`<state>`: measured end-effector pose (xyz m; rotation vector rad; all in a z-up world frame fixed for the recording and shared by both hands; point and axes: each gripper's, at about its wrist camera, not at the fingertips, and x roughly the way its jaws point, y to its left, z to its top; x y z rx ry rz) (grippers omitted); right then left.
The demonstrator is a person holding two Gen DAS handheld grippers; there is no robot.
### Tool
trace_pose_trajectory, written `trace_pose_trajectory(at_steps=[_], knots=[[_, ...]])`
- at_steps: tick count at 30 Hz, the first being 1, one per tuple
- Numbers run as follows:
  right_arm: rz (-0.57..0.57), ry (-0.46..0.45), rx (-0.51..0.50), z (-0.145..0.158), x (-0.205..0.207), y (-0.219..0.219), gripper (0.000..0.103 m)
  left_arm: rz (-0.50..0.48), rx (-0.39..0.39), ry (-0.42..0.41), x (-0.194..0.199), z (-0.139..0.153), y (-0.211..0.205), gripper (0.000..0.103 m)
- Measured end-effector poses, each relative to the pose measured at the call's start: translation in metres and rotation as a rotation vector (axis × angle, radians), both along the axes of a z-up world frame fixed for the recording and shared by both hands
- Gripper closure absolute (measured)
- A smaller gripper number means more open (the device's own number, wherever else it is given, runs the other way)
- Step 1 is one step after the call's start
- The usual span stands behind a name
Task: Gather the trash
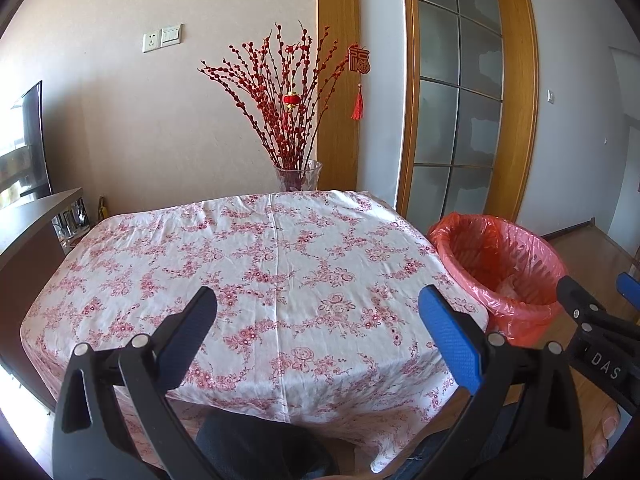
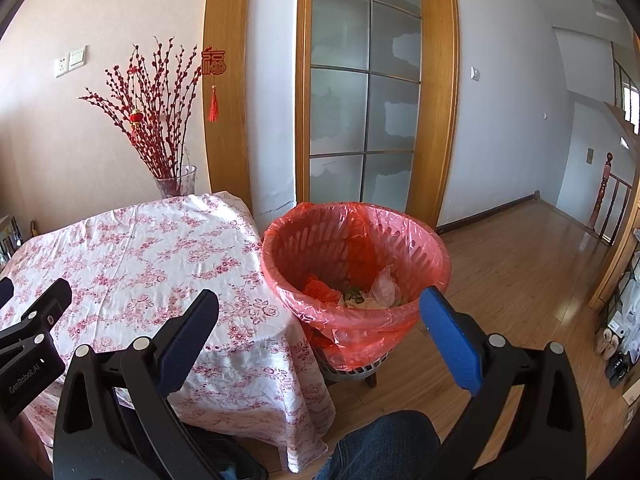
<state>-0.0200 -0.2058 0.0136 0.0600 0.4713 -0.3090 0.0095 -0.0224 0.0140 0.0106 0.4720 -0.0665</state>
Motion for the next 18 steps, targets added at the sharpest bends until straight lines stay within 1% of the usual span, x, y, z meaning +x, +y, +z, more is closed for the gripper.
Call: trace_pose_trajectory(at_steps=[18], knots=[[0.002, 0.003, 0.004, -0.0008, 0.0014, 0.0006, 0.003, 0.013, 0.001, 0.002, 0.0002, 0.0008, -0.0010, 0.004]])
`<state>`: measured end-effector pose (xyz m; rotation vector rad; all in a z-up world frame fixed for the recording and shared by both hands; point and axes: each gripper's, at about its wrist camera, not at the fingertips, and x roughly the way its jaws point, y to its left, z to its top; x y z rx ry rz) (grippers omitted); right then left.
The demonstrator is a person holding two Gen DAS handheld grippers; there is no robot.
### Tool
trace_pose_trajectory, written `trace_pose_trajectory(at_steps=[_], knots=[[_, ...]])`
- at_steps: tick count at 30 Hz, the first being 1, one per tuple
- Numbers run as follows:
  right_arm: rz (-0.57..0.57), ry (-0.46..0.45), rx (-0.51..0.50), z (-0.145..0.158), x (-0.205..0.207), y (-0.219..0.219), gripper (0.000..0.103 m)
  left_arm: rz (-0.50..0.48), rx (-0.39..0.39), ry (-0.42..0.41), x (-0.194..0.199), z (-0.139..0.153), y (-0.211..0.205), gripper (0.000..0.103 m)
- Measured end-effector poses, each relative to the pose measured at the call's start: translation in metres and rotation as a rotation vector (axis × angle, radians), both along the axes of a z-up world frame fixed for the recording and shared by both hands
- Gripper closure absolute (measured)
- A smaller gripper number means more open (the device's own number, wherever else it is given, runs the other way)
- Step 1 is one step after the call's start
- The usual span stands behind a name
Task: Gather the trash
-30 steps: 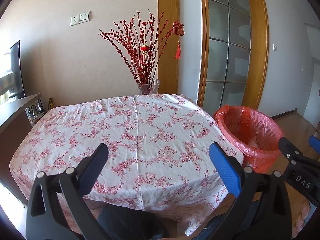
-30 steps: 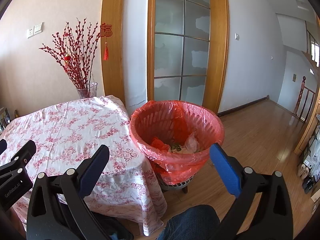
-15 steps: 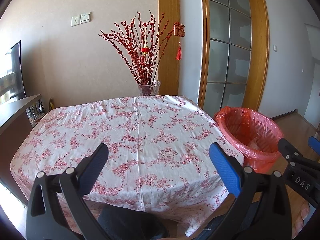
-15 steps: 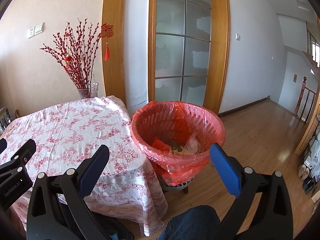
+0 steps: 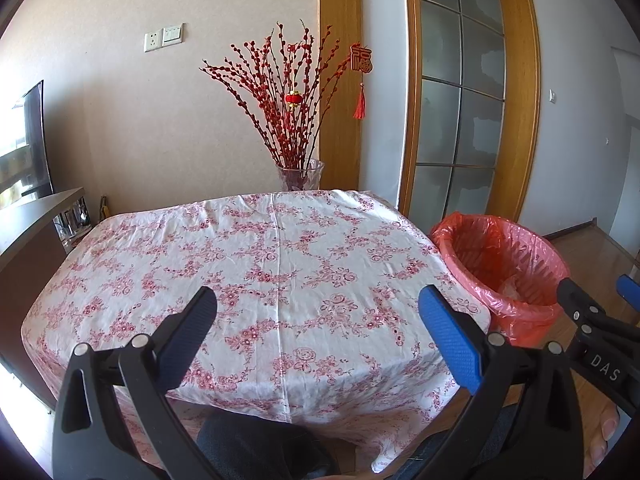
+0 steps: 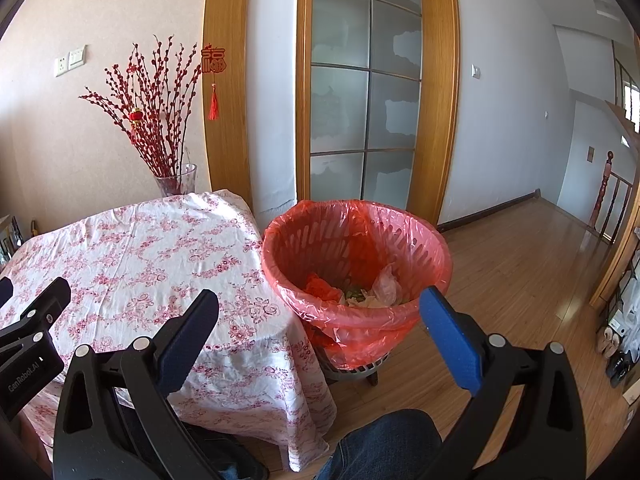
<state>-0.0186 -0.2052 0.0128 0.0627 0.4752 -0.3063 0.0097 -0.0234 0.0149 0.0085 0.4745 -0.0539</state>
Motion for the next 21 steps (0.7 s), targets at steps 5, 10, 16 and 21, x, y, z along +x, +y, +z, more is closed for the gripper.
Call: trace_pose_trajectory(at_steps=[5, 10, 16, 21], knots=[[0.000, 0.000, 0.001, -0.0003, 0.0000, 0.0003, 0.003, 0.001, -0.002, 0.002, -0.0001, -0.0006, -0.0004, 0.004], [0.000, 0.001, 0.001, -0.0004, 0.0001, -0.0003, 0.003, 0.002, -0.002, 0.003, -0.0003, -0.0008, 0.0001, 0.004], [-0.003, 0.001, 0.004, -0.0022, 0.0003, -0.0016, 0.003, 0.003, -0.003, 0.009, 0.0004, -0.0029, -0.0007, 0.004], [-0.005, 0.004, 0.004, -0.0036, 0.0021, -0.0015, 0.003, 0.005, -0.003, 0.011, 0.0006, -0.0037, -0.0013, 0.004]])
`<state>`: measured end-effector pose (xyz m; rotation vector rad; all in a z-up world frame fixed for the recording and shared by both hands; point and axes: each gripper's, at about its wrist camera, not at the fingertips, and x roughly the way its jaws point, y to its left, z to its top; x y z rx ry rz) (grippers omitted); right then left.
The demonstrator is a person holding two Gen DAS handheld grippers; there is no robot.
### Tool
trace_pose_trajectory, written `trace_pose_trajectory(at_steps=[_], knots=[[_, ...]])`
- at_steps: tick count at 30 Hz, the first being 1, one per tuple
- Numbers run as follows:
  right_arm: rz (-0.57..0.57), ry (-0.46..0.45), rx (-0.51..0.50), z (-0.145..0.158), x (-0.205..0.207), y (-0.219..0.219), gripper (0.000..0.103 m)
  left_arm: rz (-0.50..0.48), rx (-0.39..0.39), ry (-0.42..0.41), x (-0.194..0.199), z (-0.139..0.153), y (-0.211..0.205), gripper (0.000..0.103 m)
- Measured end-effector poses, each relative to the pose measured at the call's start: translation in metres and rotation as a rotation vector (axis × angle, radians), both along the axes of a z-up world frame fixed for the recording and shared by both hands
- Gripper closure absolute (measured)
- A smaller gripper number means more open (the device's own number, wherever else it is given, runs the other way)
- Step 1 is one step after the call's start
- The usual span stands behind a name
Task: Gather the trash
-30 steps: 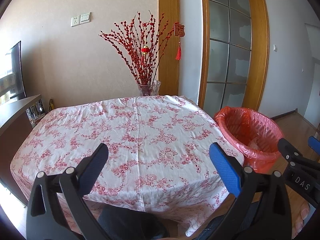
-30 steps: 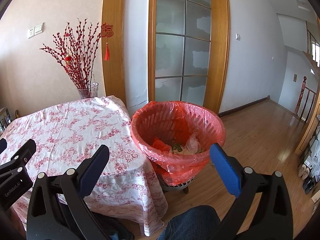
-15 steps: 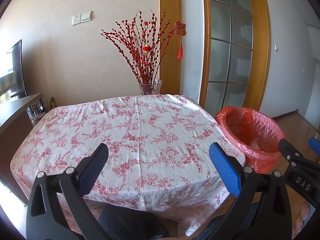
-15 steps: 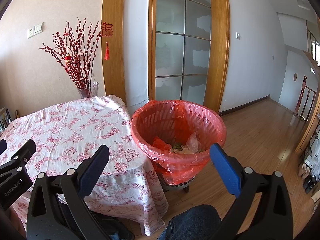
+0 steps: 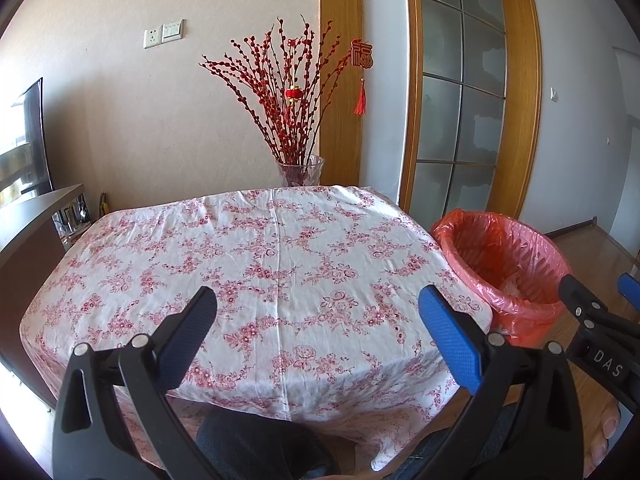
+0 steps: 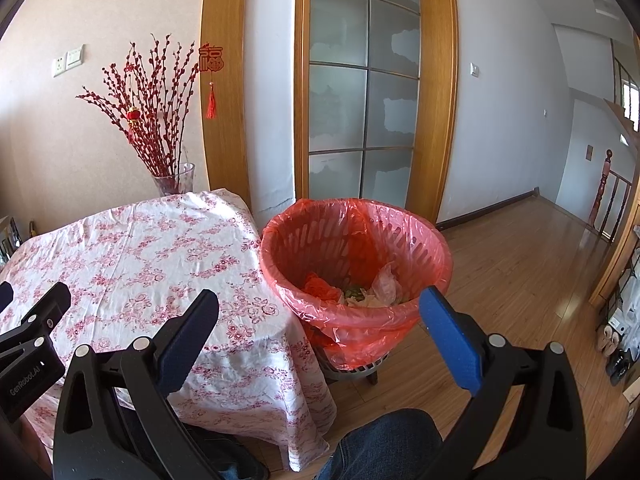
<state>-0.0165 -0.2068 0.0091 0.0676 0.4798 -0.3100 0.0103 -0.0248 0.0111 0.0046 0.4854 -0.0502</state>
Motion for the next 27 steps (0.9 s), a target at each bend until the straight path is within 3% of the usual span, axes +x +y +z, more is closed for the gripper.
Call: trace_pose_trajectory(at_steps=[27], knots=[[0.001, 0.007, 0.005, -0.0030, 0.0011, 0.0001, 0.003, 0.009, 0.007, 0.010, 0.0017, -0.0028, -0.0008, 0.004]])
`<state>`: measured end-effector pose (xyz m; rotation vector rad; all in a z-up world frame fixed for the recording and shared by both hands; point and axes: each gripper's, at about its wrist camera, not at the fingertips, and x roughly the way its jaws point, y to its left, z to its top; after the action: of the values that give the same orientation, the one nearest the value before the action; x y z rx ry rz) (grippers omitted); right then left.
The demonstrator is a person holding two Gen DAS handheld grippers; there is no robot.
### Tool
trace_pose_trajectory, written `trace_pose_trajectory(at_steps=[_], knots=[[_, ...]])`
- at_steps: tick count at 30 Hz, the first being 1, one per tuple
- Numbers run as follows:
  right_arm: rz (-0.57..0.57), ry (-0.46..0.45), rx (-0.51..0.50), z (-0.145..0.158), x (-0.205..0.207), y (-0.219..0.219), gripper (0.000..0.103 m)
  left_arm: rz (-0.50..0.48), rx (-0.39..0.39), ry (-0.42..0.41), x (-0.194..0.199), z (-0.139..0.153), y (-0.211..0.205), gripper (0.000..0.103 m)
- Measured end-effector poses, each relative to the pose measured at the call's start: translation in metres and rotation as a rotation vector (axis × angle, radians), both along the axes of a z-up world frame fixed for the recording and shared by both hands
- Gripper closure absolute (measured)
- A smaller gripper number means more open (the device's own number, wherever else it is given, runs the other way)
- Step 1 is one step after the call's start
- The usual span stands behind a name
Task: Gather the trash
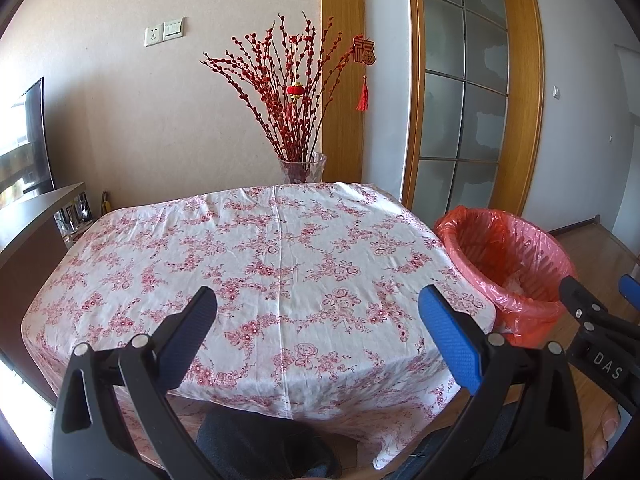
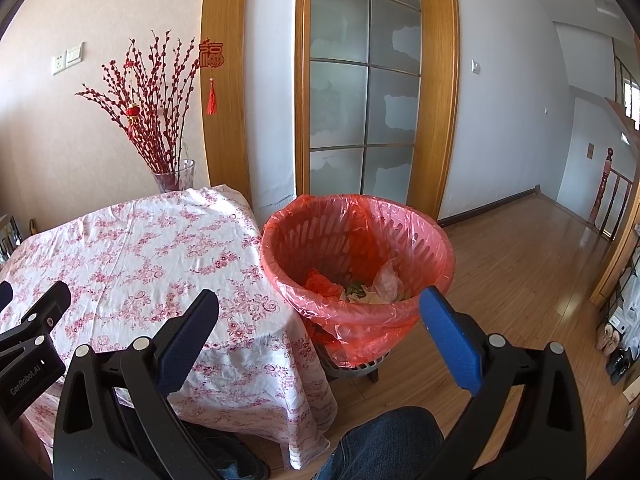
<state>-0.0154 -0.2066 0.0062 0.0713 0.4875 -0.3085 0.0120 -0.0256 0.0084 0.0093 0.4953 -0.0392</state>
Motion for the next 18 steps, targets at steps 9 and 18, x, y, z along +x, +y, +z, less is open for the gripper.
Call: trace_pose_trajectory(at_steps=[9, 18], knots=[[0.000, 0.002, 0.001, -0.0003, 0.0003, 0.0001, 0.003, 0.000, 0.001, 0.000, 0.0002, -0.0001, 0.0005, 0.004], [0.000, 0.002, 0.001, -0.0004, -0.0001, 0.0000, 0.003, 0.003, 0.004, -0.001, 0.0004, 0.0003, 0.0004, 0.004]])
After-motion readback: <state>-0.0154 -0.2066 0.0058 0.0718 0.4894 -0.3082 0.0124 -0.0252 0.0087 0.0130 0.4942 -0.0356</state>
